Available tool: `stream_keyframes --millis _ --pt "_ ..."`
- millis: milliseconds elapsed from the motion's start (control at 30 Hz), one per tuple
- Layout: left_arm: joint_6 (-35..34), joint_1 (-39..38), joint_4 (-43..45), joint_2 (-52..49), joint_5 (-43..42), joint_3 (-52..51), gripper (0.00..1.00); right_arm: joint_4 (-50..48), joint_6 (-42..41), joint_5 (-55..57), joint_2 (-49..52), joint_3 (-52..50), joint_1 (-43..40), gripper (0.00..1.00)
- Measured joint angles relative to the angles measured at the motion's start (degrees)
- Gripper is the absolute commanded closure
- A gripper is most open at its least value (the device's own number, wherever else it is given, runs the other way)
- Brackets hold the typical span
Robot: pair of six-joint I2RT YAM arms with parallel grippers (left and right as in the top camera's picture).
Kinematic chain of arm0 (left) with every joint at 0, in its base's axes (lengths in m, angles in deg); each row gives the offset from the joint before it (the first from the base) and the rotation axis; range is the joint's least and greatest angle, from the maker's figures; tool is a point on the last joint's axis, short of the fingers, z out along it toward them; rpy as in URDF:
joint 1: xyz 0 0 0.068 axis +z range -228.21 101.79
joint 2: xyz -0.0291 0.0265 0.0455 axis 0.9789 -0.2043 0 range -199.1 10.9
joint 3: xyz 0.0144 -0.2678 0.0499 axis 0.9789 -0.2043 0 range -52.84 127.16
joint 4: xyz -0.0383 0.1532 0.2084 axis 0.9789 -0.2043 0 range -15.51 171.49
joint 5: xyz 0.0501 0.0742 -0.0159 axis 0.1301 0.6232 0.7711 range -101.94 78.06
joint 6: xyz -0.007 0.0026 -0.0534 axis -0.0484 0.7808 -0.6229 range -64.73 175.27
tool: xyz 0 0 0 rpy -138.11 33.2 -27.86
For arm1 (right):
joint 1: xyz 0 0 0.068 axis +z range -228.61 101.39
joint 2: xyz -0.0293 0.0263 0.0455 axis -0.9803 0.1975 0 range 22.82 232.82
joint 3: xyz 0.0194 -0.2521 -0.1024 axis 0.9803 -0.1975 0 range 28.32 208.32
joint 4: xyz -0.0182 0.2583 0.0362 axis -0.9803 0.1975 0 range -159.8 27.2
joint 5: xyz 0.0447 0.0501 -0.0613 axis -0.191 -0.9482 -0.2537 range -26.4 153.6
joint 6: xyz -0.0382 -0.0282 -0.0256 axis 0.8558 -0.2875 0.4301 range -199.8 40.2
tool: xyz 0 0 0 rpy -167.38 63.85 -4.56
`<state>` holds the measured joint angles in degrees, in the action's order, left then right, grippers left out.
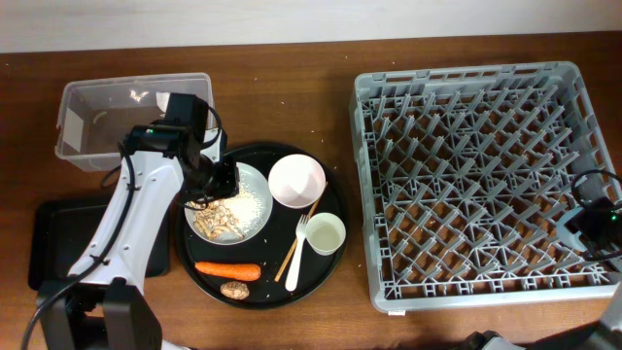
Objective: Sort waste into correct bins and load items into the dishwasher rack
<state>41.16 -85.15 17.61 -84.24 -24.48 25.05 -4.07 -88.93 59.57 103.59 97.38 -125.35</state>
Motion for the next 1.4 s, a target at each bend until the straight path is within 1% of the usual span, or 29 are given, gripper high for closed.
stream_keyframes --millis 33,67,100,200,433,567,700,767,867,1000,1100,1133,1167,1200,1267,1400 --pt "0.0 0.0 0.0 0.0 0.0 0.0 0.74 0.0 -0.1 0.0 1.7 0.0 0.0 0.43" --pt "0.0 0.0 0.0 0.0 0.0 0.0 0.74 0.0 -0.1 0.0 3.0 0.0 0.0 0.14" --pt "0.0 0.0 0.0 0.0 0.0 0.0 0.74 -0.1 -0.3 -0.1 4.0 0.0 0.0 0.02" --pt "0.0 0.0 0.0 0.0 0.0 0.0 0.74 -1.5 -0.5 -2.9 4.8 0.0 0.0 0.02" --pt "0.0 0.0 0.0 0.0 0.0 0.0 0.73 -0.2 -0.8 -13.0 4.7 0.7 0.0 0.02" --pt "0.0 -0.3 0.5 0.0 -1.4 0.0 0.73 3.1 2.8 -19.5 1.7 4.5 2.0 0.02" --pt "0.0 -4.5 2.1 0.0 -2.0 0.0 0.71 6.3 8.6 -24.2 -3.8 5.2 14.4 0.02" --pt "0.0 -9.3 3.1 0.0 -1.8 0.0 0.65 7.6 10.4 -25.3 -4.3 5.3 24.1 0.02" --pt "0.2 -14.2 3.1 0.0 -1.7 0.0 0.61 7.8 11.1 -23.5 -4.3 5.3 36.4 0.02" --pt "-2.9 -21.2 5.6 -1.1 -2.3 -1.6 0.61 8.0 11.1 -20.8 -4.3 5.3 44.1 0.02" --pt "-4.3 -24.6 6.1 -3.5 -2.5 -2.6 0.62 8.2 11.1 -20.2 -4.3 5.3 44.5 0.02" --pt "-4.7 -26.2 6.3 -5.1 -2.5 -2.6 0.72 8.4 11.1 -20.0 -4.3 5.3 44.5 0.02" --pt "-5.0 -27.0 6.3 -5.9 -2.4 -2.6 0.87 8.5 11.1 -20.0 -4.3 5.3 44.5 0.02" --pt "-5.4 -28.2 6.3 -7.0 -2.4 -2.7 0.94 8.5 11.1 -20.0 -4.3 5.3 44.5 0.02" --pt "-5.7 -28.8 6.1 -7.8 -0.9 -2.8 0.99 8.6 11.1 -19.8 -4.3 5.3 44.5 0.01" --pt "-5.6 -28.1 6.0 -7.8 -0.3 -2.8 1.0 8.7 11.2 -19.8 -4.3 5.3 44.5 0.02"
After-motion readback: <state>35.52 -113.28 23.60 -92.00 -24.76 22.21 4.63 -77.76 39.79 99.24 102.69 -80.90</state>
